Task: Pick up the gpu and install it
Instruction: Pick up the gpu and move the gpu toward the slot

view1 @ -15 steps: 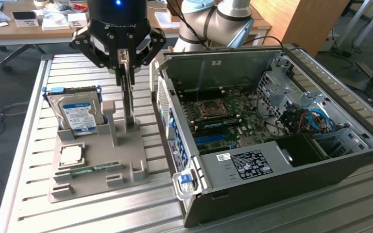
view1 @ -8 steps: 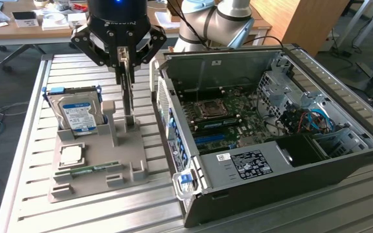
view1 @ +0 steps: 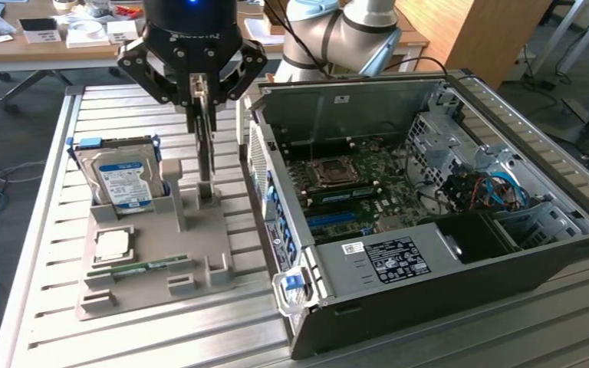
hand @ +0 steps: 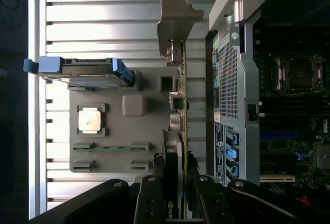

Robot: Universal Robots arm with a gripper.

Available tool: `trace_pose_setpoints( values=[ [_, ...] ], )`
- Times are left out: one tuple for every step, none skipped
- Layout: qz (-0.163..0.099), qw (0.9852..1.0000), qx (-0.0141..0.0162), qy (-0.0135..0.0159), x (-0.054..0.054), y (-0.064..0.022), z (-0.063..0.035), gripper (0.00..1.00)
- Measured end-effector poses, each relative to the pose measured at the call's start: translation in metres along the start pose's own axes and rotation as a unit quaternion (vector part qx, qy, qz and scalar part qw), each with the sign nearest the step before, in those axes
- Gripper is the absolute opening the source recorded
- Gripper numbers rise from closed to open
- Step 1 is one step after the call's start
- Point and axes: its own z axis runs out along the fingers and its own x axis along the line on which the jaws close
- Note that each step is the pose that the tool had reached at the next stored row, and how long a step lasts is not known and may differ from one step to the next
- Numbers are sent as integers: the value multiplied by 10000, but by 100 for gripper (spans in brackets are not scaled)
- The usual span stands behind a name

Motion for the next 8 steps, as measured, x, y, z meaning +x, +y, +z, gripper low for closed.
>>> trace_pose_setpoints(
  values=[
    [0,10000,0,0,-19,1,0,27],
    [0,10000,0,0,-37,1,-1,27],
    [0,10000,0,0,-57,2,-1,27],
    [0,10000,0,0,-79,3,-1,27],
    [0,10000,-1,0,-102,4,-2,27],
    [0,10000,-3,0,-129,5,-2,27],
    [0,10000,-6,-1,-158,6,-1,27],
    [-1,10000,-8,1,-189,7,-3,27]
  ],
)
